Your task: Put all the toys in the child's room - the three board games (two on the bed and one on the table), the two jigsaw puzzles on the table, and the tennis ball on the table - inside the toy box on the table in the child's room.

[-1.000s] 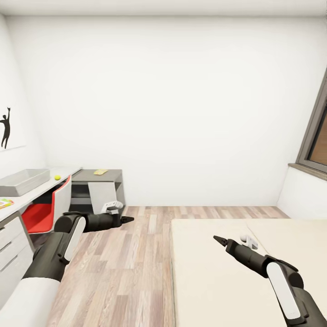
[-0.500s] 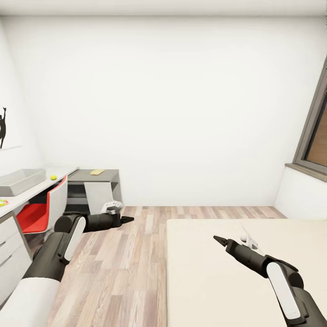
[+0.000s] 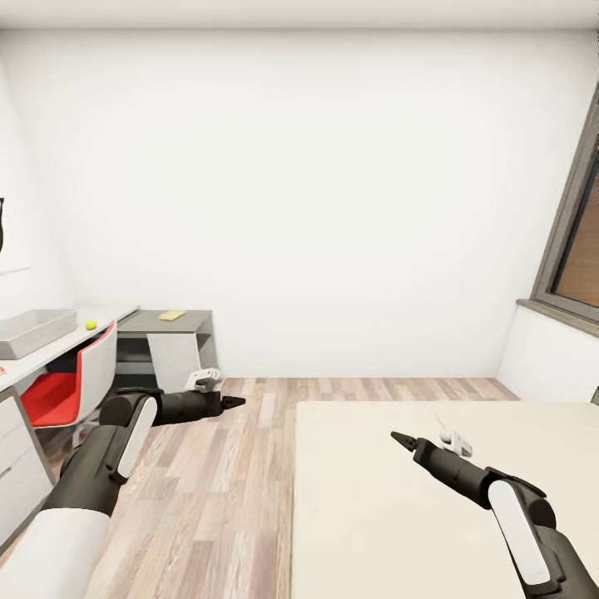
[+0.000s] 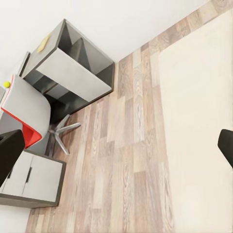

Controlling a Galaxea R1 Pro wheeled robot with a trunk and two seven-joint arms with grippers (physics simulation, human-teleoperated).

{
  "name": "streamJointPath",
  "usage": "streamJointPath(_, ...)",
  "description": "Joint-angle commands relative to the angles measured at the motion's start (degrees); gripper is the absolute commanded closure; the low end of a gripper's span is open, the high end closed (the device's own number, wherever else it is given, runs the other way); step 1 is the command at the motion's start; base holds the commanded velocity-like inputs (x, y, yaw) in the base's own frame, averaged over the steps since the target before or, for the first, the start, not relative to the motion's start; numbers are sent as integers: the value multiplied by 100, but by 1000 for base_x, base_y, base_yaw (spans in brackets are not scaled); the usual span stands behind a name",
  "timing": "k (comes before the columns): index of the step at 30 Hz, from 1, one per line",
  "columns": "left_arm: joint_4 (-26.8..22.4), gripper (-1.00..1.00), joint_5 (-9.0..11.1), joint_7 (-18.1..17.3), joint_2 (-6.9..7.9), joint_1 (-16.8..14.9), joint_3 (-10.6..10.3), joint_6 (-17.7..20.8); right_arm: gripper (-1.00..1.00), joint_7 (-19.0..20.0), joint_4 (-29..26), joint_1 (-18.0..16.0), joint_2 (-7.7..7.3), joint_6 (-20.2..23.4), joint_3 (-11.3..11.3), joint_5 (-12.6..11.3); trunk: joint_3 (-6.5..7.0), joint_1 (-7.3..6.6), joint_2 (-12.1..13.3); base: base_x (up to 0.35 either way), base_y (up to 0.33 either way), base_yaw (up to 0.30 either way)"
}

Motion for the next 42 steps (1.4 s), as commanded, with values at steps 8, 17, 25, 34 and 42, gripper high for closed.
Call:
streamJointPath(8,-1,-100,17,-6,-1,-3,7,39,-100,39,1,-2,1,28,-10,21,-3,2,-5,0,-149,0)
streamJointPath(17,-1,-100,17,-6,-1,-3,7,39,-100,40,1,-2,0,28,17,25,-3,2,-5,0,-149,0)
streamJointPath(25,-1,-100,17,-6,-1,-3,7,39,-100,39,1,-2,-3,28,32,28,-3,2,-5,0,-149,0)
streamJointPath(34,-1,-100,17,-6,-1,-3,7,39,-100,40,-1,-2,-3,28,34,27,-3,2,-5,0,-149,0)
streamJointPath(42,-1,-100,17,-6,-1,-3,7,39,-100,40,-1,-2,-6,28,34,28,-3,2,-5,0,-149,0)
